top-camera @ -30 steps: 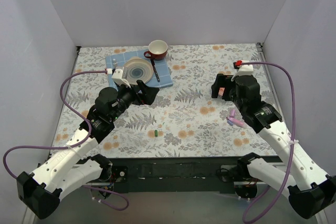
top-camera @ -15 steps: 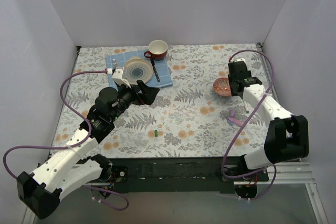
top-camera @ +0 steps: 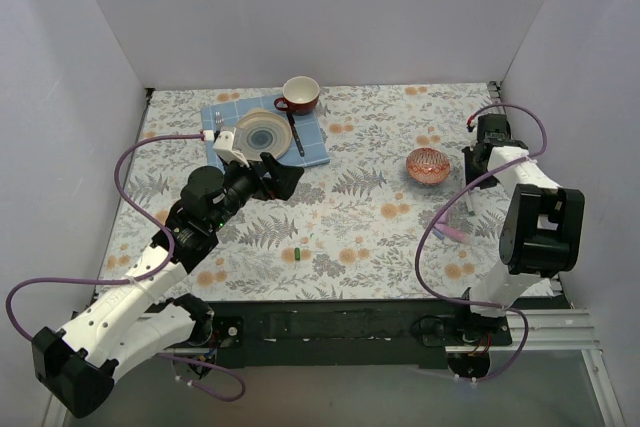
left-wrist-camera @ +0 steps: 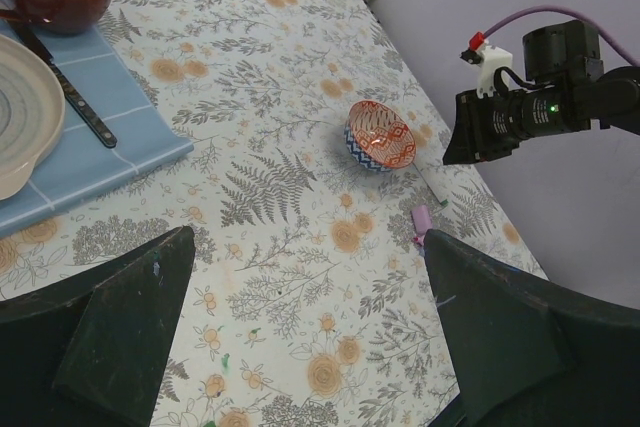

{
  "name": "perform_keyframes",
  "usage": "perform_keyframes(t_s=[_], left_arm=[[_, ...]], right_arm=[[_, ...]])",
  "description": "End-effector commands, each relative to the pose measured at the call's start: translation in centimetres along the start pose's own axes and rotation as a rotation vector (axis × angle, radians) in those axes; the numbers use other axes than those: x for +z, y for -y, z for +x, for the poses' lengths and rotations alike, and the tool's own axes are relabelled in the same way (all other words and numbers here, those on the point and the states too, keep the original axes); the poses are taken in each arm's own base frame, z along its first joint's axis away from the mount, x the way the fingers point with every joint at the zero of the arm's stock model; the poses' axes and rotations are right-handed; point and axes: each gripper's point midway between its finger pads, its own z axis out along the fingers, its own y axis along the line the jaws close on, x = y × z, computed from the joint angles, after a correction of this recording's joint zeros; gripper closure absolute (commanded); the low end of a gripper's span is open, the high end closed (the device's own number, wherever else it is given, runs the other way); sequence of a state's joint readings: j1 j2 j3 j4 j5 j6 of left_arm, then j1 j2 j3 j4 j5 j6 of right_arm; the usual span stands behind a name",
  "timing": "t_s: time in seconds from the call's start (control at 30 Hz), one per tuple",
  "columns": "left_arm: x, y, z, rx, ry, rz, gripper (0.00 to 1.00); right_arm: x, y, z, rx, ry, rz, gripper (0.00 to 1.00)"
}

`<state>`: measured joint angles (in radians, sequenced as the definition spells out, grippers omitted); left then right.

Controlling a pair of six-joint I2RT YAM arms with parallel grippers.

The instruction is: Insert the pens into the pen caps

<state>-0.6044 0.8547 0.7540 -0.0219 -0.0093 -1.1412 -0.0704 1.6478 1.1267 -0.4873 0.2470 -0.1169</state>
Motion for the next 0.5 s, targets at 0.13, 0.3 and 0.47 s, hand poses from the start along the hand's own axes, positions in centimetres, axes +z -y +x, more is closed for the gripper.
perform_keyframes(t_s=[0.13,0.3,0.47], left_arm=[[-0.1,0.2,0.0,0.009,0.007,0.016,0.02],[-0.1,0.6,0.3,0.008,-0.01,0.038,0.02],[0.1,0.4,0.4,0.008,-0.009,0.026,0.02]], right_arm=[[1.7,-1.1,-0.2,0.004,-0.029,-0.134,0.67],[2.7,-1.3,0.2,0.007,-0.061,-0.158,0.68],[3.8,-1.5,0.3,0.019,-0.069,-0.166,0.69]])
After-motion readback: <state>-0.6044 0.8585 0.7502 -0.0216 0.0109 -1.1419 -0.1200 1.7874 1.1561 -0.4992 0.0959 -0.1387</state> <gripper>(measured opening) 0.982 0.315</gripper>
